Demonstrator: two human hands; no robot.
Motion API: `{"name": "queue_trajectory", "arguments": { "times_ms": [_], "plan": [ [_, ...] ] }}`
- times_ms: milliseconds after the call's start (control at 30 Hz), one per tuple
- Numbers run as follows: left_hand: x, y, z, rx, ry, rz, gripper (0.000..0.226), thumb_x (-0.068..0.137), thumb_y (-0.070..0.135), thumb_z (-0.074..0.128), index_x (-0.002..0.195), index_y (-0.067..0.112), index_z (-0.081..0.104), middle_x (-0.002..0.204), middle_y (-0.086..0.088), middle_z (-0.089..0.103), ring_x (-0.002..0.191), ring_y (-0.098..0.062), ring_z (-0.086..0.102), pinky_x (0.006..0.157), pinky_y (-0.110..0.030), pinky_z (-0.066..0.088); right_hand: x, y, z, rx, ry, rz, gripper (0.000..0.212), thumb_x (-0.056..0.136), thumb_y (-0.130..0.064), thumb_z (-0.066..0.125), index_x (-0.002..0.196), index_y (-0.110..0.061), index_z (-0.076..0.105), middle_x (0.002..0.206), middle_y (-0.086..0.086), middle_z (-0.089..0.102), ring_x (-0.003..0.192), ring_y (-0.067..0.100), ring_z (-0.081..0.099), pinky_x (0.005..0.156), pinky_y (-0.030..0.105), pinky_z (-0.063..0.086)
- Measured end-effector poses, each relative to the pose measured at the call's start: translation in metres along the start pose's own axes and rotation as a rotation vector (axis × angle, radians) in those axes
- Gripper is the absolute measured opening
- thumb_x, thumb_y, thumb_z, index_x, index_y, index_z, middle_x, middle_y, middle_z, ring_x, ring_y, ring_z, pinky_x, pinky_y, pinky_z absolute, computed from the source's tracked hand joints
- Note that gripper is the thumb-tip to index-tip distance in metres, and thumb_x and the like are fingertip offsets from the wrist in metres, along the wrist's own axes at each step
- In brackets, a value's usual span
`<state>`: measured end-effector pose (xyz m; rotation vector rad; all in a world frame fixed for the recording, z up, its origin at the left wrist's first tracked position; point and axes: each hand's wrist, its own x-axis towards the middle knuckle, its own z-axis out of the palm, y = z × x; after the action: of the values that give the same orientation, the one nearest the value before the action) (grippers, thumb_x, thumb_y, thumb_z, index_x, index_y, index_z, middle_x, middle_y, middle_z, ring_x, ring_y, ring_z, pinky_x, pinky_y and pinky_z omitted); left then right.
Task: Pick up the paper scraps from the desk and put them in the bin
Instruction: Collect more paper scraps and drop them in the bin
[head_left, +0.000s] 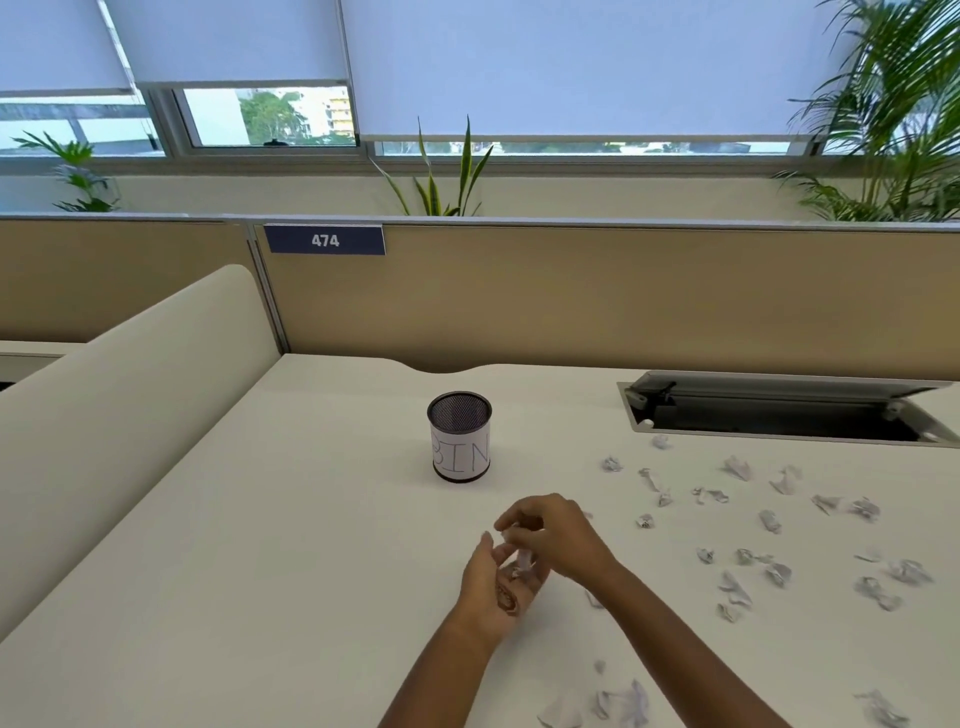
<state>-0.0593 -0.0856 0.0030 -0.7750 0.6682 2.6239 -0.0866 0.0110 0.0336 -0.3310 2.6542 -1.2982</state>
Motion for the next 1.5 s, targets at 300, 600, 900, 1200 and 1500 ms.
{"name": "queue_trajectory", "arguments": {
  "times_ms": [300,600,900,1200,1500],
  "plan": [
    [0.013,0.050,0.038,0.096,0.073,0.040,0.030,0.095,0.008,0.036,0.070,0.007,0.051,0.034,-0.006,0.057,0.028,-0.013,0.057,0.028,-0.011,0.034,0.005,0.039,-0.037,-0.204,0.145,0.119,0.028,0.084,-0.002,0.059,0.112,-0.008,0.062,0.126,0.011,0.058,0.114,0.022,0.054,0.090,0.022,0.039],
    [0.026,0.117,0.125,0.321,0.154,0.368,0.009,0.098,0.020,0.040,0.100,0.012,0.043,0.077,-0.006,0.037,0.069,-0.017,0.041,0.064,-0.023,0.040,0.010,0.062,-0.011,-0.265,-0.121,0.291,0.080,0.088,-0.036,0.058,0.145,-0.013,0.007,0.154,0.020,0.004,0.144,0.032,0.003,0.117,0.035,0.012],
    [0.034,0.101,0.122,0.718,0.224,0.557,0.043,0.096,0.018,0.041,0.139,0.009,0.039,0.131,-0.013,0.047,0.128,-0.023,0.043,0.102,-0.028,0.041,0.001,0.059,0.032,-0.501,-0.089,-0.030,0.039,0.096,-0.010,0.037,0.134,-0.020,0.039,0.150,0.005,0.027,0.140,0.020,0.020,0.104,0.038,0.038],
    [0.030,0.031,0.062,0.930,0.119,0.756,0.032,0.092,-0.006,0.033,0.086,0.009,0.060,0.087,-0.009,0.057,0.069,-0.013,0.053,0.061,-0.017,0.047,0.014,0.058,0.002,-0.446,0.119,0.051,0.024,0.090,-0.002,0.042,0.100,0.000,0.063,0.111,0.014,0.063,0.105,0.026,0.056,0.085,0.034,0.042],
    [0.017,-0.006,0.049,0.178,0.045,-0.023,0.042,0.099,0.036,0.033,0.078,0.010,0.057,0.060,-0.012,0.068,0.061,-0.022,0.067,0.052,-0.025,0.054,0.016,0.020,-0.011,0.095,0.288,0.043,0.014,0.083,-0.007,0.061,0.091,-0.006,0.073,0.091,0.009,0.075,0.072,0.008,0.063,0.059,0.000,0.042]
  ]
}}
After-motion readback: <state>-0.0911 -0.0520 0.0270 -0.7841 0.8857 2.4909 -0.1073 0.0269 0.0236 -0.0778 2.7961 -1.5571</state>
